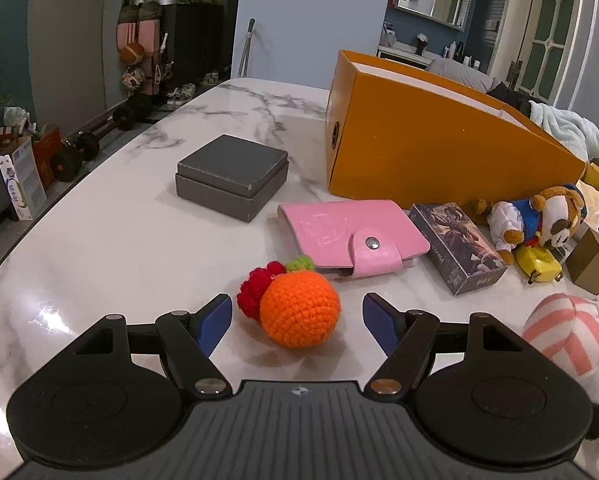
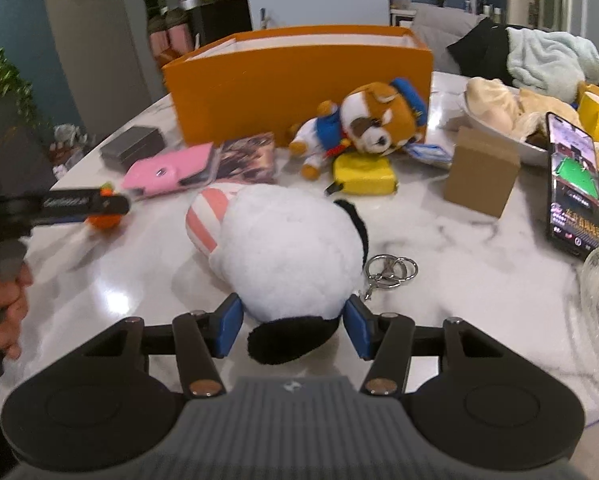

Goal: Organize objects
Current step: 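Grasp the orange crocheted fruit with the left gripper while the right grasps the white plush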

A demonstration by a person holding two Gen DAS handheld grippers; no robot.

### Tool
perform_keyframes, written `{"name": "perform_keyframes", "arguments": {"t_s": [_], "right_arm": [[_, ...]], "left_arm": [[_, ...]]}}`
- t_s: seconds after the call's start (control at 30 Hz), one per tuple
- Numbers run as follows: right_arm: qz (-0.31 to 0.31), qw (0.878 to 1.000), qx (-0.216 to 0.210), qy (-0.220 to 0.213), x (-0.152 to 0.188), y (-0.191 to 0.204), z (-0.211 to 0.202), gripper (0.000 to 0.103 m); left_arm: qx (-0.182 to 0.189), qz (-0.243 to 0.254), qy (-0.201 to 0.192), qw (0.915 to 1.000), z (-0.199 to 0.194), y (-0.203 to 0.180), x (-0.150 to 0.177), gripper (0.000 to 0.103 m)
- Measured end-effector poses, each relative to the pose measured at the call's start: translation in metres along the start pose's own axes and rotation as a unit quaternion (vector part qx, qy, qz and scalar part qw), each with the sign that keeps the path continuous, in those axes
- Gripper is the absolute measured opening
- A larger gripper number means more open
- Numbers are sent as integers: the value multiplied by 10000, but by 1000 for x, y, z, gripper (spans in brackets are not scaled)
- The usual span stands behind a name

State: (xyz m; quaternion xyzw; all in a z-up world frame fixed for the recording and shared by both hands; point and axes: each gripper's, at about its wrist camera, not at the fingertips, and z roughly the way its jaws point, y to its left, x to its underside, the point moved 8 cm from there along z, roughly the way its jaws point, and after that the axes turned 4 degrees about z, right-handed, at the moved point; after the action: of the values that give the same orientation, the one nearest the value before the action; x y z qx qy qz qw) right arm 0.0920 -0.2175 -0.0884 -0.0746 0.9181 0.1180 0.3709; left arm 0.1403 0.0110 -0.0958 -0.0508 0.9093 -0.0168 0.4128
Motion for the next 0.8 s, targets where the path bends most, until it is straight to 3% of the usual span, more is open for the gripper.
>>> {"name": "perform_keyframes", "arguments": {"t_s": [0.03,0.1,0.13,0.37,0.57,0.8], "right_arm": [[-38,10000,-6,-32,1,2,-1,65],[-153,9997,109,-174,-1,3,-3,86],[-193,9993,195,-246,-3,2,-3,87],[-164,9988,291,-353,-21,-2,11,88],[-219,9990,268,-296,-31,3,29,90],[-277,9990,265,-209,-36,8,41,91]], "left_arm": [[-8,14,-2,10000,0,0,0,85],[-22,35,9,10000,2,0,0,85],[-36,32,21,10000,3,1,1,85],[-113,27,24,9999,7,5,0,83],[-12,58,-22,10000,6,5,0,64],[32,44,-30,10000,5,5,0,63]]}}
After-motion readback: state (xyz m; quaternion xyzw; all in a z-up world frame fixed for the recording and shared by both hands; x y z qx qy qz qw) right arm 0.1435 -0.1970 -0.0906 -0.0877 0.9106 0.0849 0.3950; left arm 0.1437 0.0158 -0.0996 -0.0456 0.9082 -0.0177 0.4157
